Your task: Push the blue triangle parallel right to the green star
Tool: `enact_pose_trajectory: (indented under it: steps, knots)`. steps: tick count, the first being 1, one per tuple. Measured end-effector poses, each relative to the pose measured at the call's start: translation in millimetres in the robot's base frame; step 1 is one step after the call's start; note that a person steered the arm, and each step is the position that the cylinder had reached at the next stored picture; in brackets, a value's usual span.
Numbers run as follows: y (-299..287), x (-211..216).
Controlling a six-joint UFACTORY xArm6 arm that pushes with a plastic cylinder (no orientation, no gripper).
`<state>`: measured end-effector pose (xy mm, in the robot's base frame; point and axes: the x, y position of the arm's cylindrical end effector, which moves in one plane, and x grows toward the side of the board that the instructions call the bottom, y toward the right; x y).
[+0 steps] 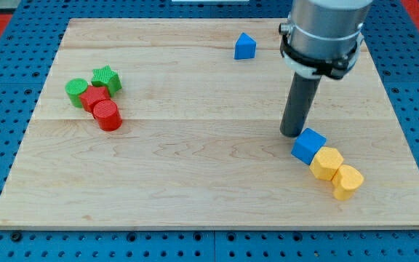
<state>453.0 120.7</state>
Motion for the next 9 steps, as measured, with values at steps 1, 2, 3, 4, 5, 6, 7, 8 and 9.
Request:
enact_pose_trajectory:
  steps: [1,2,3,4,5,6,7,8,9]
  knots:
    - [11,-65]
    - [17,-120]
    - [-5,-149]
    - [-24,-178]
    - [-66,-176]
    - [-88,-170]
    - [-83,-167]
    - [-82,-172]
    - [-95,-200]
